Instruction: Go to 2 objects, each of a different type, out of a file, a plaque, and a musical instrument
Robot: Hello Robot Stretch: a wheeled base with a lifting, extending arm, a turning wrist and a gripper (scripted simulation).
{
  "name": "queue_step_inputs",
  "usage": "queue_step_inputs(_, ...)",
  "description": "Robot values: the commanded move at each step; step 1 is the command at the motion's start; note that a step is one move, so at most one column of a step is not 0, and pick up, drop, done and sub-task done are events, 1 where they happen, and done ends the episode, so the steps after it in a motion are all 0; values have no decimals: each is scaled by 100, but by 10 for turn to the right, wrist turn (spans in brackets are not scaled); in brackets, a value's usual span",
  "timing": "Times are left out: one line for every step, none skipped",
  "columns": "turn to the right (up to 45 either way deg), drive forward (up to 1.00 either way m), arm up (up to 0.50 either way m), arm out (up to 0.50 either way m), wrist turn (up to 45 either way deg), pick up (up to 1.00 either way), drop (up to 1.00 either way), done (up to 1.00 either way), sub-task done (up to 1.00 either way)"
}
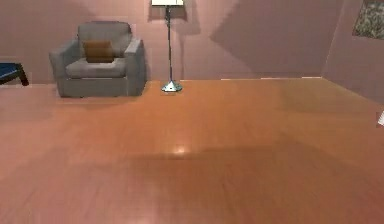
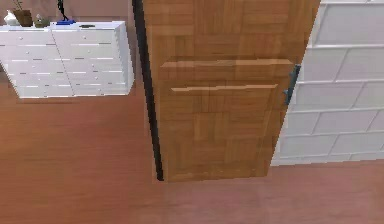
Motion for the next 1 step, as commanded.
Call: queue_step_inputs(-90,0,0,0,0,0,0,0,0)
